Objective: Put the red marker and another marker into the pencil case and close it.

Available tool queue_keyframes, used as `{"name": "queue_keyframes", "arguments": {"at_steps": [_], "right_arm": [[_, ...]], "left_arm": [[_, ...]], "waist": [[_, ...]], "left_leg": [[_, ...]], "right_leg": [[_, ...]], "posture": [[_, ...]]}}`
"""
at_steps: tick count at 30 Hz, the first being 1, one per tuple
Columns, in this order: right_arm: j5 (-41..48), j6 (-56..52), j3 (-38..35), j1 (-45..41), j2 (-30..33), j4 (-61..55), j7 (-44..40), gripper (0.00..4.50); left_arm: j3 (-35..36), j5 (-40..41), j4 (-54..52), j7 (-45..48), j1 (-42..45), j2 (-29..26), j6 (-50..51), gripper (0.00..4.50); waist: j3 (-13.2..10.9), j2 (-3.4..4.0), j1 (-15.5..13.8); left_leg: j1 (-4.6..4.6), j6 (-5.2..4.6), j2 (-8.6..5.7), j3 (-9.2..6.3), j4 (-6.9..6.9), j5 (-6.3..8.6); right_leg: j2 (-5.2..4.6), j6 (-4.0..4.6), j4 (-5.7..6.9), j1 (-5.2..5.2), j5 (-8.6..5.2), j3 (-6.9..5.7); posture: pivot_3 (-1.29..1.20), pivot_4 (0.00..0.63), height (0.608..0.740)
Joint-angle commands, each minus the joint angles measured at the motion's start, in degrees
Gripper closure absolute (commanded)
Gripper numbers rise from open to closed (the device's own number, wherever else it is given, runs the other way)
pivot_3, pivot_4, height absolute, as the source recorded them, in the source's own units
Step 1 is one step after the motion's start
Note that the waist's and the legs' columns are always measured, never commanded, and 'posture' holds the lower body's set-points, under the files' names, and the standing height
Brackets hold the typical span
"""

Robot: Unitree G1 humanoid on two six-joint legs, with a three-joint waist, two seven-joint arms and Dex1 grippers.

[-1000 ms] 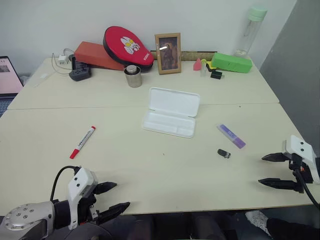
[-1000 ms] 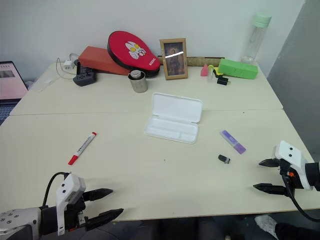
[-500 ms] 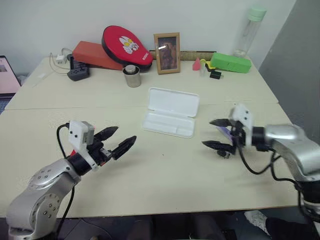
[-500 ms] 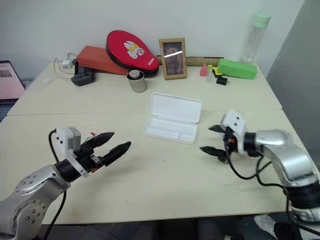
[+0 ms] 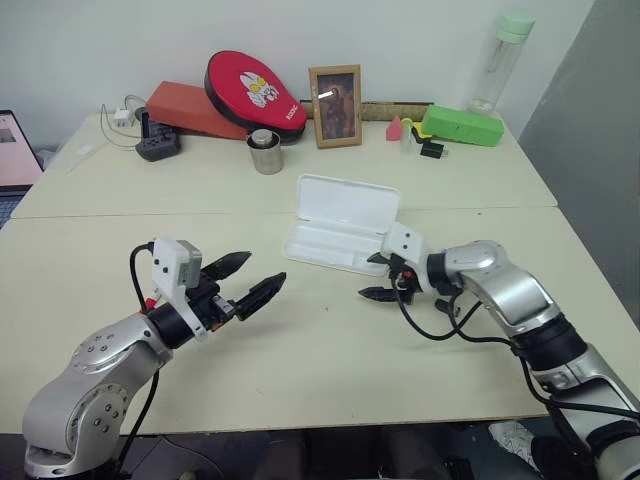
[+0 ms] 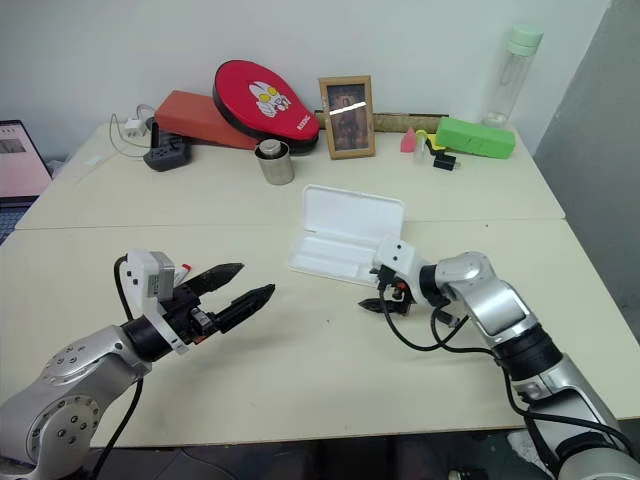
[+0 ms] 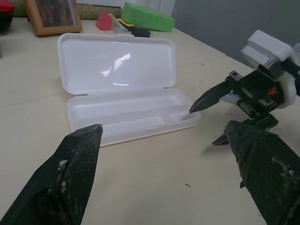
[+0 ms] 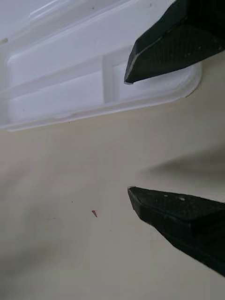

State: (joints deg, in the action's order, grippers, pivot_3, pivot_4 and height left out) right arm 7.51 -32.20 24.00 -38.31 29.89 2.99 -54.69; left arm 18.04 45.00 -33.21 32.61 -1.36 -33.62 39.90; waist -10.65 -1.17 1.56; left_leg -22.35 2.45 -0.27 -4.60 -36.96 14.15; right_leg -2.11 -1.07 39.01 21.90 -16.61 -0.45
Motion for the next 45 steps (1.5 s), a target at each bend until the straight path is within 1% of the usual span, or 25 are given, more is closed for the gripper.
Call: {"name": "queue_keyframes", "arguments": {"at_steps": [1, 7, 8, 10, 11, 14, 16, 17, 18, 20, 21, 22, 25, 29, 31, 32, 33, 34, 35, 43, 45], "right_arm": [[-2.63, 2.44, 0.8, -3.28, -1.38, 3.36, -0.72, 1.89], [-6.14, 5.41, 1.81, -6.46, -3.34, 10.19, -0.67, 3.46], [-5.66, 6.2, 1.48, -6.34, -3.14, 9.16, -1.81, 3.84], [-1.74, 5.32, -0.36, -5.15, -2.06, 2.85, -6.26, 4.24], [0.04, 4.58, -1.63, -4.74, -1.86, 0.08, -7.35, 4.4], [1.4, 4.07, -2.14, -3.44, 0.14, -4.73, -9.63, 4.4], [2.77, 1.53, -3.17, -3.64, -0.14, -5.71, -9.51, 4.4], [3.24, 0.87, -3.38, -3.69, -0.13, -6.08, -9.73, 4.02], [2.77, 0.68, -3.59, -4.21, -0.7, -5.21, -8.66, 3.89], [1.35, 1.08, -3.53, -5.08, -1.55, -2.68, -6.75, 3.37], [0.12, 1.97, -3.0, -5.42, -1.61, -0.72, -6.29, 3.19], [-0.98, 3.23, -2.4, -5.76, -1.68, 1.47, -6.07, 2.87], [-3.34, 5.83, -1.75, -7.31, -2.35, 6.96, -5.25, 2.15], [-5.0, 8.34, -1.67, -9.16, -2.86, 12.23, -5.56, 1.32], [-5.62, 9.64, -1.67, -10.0, -3.36, 14.61, -5.7, 0.79], [-5.95, 10.02, -1.76, -10.51, -3.75, 15.86, -5.4, 0.65], [-6.12, 10.35, -1.62, -11.13, -4.15, 17.16, -5.75, 0.38], [-6.28, 10.61, -1.56, -11.55, -4.46, 18.05, -6.09, 0.21], [-6.83, 11.24, -1.36, -11.97, -4.76, 19.06, -6.17, 0.09], [-8.45, 12.39, -0.46, -12.73, -6.04, 20.94, -8.27, 0.09], [-8.9, 12.57, -0.41, -12.56, -6.16, 20.96, -8.74, 0.48]], "left_arm": [[-0.27, 0.7, -2.07, -0.16, 0.33, -0.84, -0.15, 0.0], [-0.1, 1.06, -2.19, -0.03, 0.38, -1.15, -0.25, 0.0], [-0.05, 1.18, -2.26, -0.05, 0.36, -1.17, -0.21, 0.0], [0.31, 1.74, -2.57, -0.02, 0.2, -1.26, -0.02, 0.0], [0.42, 1.58, -2.51, -0.06, 0.1, -1.29, -0.12, 0.0], [0.25, 1.27, -2.37, 0.13, -0.35, -1.3, -0.47, 0.0], [-0.1, 1.31, -2.39, 0.21, -0.37, -1.25, -0.45, 0.0], [-0.27, 1.15, -2.3, 0.24, -0.33, -1.25, -0.52, 0.0], [-0.41, 1.03, -2.16, 0.29, -0.23, -1.25, -0.57, 0.0], [-0.49, 0.96, -1.97, 0.31, -0.02, -1.22, -0.65, 0.0], [-0.51, 0.98, -1.92, 0.31, 0.11, -1.19, -0.67, 0.0], [-0.54, 1.01, -1.91, 0.33, 0.19, -1.16, -0.72, 0.0], [-0.65, 0.95, -1.75, 0.36, 0.43, -1.16, -0.83, 0.0], [-0.54, 0.88, -1.67, 0.24, 0.54, -1.06, -0.96, 0.0], [-0.54, 0.85, -1.74, 0.12, 0.57, -1.02, -0.97, 0.0], [-0.53, 0.88, -1.84, 0.11, 0.53, -1.04, -0.96, 0.0], [-0.37, 1.01, -1.93, 0.04, 0.49, -1.06, -0.91, 0.0], [-0.25, 1.1, -1.98, 0.0, 0.47, -1.07, -0.88, 0.0], [-0.13, 1.22, -2.08, -0.06, 0.44, -1.07, -0.86, 0.0], [-0.35, 1.3, -2.38, -0.68, 0.42, -0.75, -1.06, 0.0], [-0.39, 1.31, -2.4, -0.82, 0.4, -0.7, -1.12, 0.0]], "waist": [[0.0, 0.0, 0.03], [0.0, 0.0, 0.08], [0.0, 0.0, 0.07], [0.0, 0.0, 0.06], [-0.01, 0.01, 0.05], [-0.01, 0.01, 0.02], [-0.01, 0.01, 0.02], [-0.01, 0.01, 0.02], [-0.01, 0.01, 0.02], [-0.01, 0.01, 0.05], [-0.01, 0.01, 0.09], [-0.01, 0.01, 0.08], [-0.01, 0.01, 0.06], [-0.01, 0.01, 0.1], [-0.01, 0.01, 0.11], [-0.01, 0.01, 0.11], [-0.01, 0.01, 0.12], [-0.01, 0.01, 0.12], [-0.01, 0.01, 0.12], [-0.01, 0.01, 0.11], [-0.01, 0.01, 0.1]], "left_leg": [[0.0, 0.0, -0.01, 0.0, 0.0, 0.0], [0.01, 0.0, 0.0, 0.01, 0.0, 0.0], [0.01, 0.0, 0.0, 0.01, 0.0, 0.0], [0.0, 0.0, -0.01, 0.01, 0.0, 0.0], [-0.03, 0.0, -0.01, 0.0, 0.0, 0.0], [-0.18, 0.0, 0.01, -0.08, 0.0, 0.0], [-0.17, 0.0, 0.02, -0.12, 0.0, 0.0], [-0.13, 0.0, 0.01, -0.11, 0.0, 0.0], [-0.13, 0.0, 0.01, -0.11, 0.0, 0.0], [-0.13, 0.0, 0.01, -0.11, 0.0, 0.0], [-0.13, 0.0, 0.01, -0.1, 0.0, 0.0], [-0.12, 0.0, 0.02, -0.08, 0.0, 0.0], [-0.13, 0.0, -0.01, -0.03, 0.0, 0.0], [-0.13, 0.0, 0.0, 0.0, 0.01, 0.0], [-0.13, 0.0, 0.01, 0.0, 0.01, 0.0], [-0.13, 0.0, 0.02, 0.0, 0.01, 0.0], [-0.13, 0.0, 0.02, -0.01, 0.01, 0.0], [-0.13, 0.0, 0.02, 0.0, 0.01, 0.0], [-0.14, 0.0, 0.01, 0.0, 0.01, 0.0], [-0.13, 0.0, 0.02, -0.02, 0.01, 0.0], [-0.14, 0.0, 0.01, -0.02, 0.01, 0.0]], "right_leg": [[0.0, 0.0, 0.01, 0.01, 0.0, 0.01], [0.01, 0.01, 0.02, 0.03, 0.01, 0.0], [0.01, 0.01, 0.03, 0.03, 0.01, 0.01], [0.0, 0.01, 0.02, 0.04, 0.0, 0.01], [0.0, 0.0, 0.01, 0.07, 0.0, 0.01], [-0.03, 0.0, 0.01, 0.19, 0.01, 0.01], [-0.03, 0.0, 0.01, 0.18, 0.01, 0.0], [-0.03, 0.0, 0.03, 0.17, 0.01, 0.01], [-0.03, 0.0, 0.04, 0.17, 0.02, 0.01], [-0.02, 0.01, 0.04, 0.17, 0.02, 0.01], [-0.02, 0.01, 0.04, 0.17, 0.02, 0.01], [-0.02, 0.01, 0.05, 0.18, 0.02, 0.01], [0.0, 0.01, 0.04, 0.18, 0.02, 0.0], [0.0, 0.01, 0.03, 0.2, 0.02, 0.02], [0.0, 0.01, 0.05, 0.21, 0.02, 0.01], [0.0, 0.01, 0.05, 0.21, 0.02, 0.01], [0.0, 0.01, 0.05, 0.21, 0.02, 0.02], [-0.01, 0.01, 0.05, 0.21, 0.02, 0.01], [-0.01, 0.01, 0.05, 0.21, 0.02, 0.01], [-0.01, 0.01, 0.05, 0.21, 0.02, 0.02], [-0.01, 0.01, 0.04, 0.21, 0.02, 0.02]], "posture": [[0.0, 0.15, 0.74], [0.0, 0.15, 0.74], [0.0, 0.15, 0.74], [0.0, 0.15, 0.74], [0.0, 0.15, 0.74], [0.0, 0.15, 0.74], [0.0, 0.15, 0.74], [0.0, 0.15, 0.74], [0.0, 0.15, 0.74], [0.0, 0.15, 0.74], [0.0, 0.15, 0.74], [0.0, 0.15, 0.74], [0.0, 0.15, 0.74], [0.0, 0.15, 0.74], [0.0, 0.15, 0.74], [0.0, 0.15, 0.74], [0.0, 0.15, 0.74], [0.0, 0.15, 0.74], [0.0, 0.15, 0.74], [0.0, 0.15, 0.74], [0.0, 0.15, 0.74]]}}
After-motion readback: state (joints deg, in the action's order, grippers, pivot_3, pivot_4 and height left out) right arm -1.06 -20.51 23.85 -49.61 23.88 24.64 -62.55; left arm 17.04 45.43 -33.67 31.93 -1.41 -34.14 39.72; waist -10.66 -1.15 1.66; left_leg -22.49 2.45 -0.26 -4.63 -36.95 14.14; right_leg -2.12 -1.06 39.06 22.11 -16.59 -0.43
